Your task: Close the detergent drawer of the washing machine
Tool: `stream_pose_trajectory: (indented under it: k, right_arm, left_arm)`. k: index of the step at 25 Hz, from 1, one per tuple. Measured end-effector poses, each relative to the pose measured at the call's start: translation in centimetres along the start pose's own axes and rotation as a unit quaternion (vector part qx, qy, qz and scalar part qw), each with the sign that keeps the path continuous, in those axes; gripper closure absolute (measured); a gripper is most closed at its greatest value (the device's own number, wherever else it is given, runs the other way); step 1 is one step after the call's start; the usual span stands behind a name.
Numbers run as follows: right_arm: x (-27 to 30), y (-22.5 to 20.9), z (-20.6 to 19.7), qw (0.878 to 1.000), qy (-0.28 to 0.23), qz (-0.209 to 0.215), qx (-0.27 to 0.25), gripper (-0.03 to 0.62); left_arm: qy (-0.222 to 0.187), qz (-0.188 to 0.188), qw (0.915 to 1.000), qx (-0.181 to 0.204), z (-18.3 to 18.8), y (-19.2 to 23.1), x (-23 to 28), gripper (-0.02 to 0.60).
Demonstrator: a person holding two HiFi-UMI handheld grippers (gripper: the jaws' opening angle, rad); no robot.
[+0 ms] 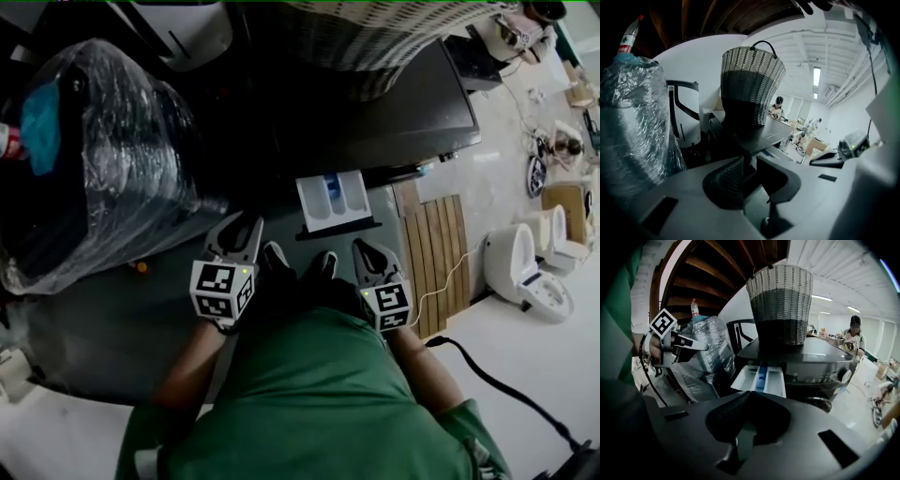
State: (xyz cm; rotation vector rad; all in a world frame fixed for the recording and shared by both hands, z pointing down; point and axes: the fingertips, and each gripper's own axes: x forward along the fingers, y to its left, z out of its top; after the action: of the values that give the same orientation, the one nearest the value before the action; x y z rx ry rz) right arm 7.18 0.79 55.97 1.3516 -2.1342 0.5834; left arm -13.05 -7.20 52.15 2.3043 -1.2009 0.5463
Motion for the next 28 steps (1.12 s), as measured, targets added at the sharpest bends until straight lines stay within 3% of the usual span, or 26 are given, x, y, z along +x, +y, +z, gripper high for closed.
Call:
stream_pose_trajectory:
  k: [4,11,15,28]
  right_arm:
    - [1.5,0.0,-3.4,0.999,0.043,-0.003,0.023,0.571]
    - [4.6,-0.7,-6.6,0.997,0.063,0.016,0.04,0.571]
    - [5.3,-1.2,-6.8,0.997,0.062,0.027,0.045,0.571]
    - [7.1,-1.2,-5.2,0.994,0.047,0.049,0.082,0.572]
  left_arm:
    - [0.027,-0.007,0.9996,-0.001,-1.5,-0.2,1.2,0.482]
    - [0.046,0.003,0.9989,0.011,-1.7,-2.7,1.9,0.482]
    - [0.05,0.012,0.9985,0.02,-1.3,-3.4,2.1,0.482]
    - [0.053,0.031,0.9981,-0.003,-1.4,-2.9,2.3,0.482]
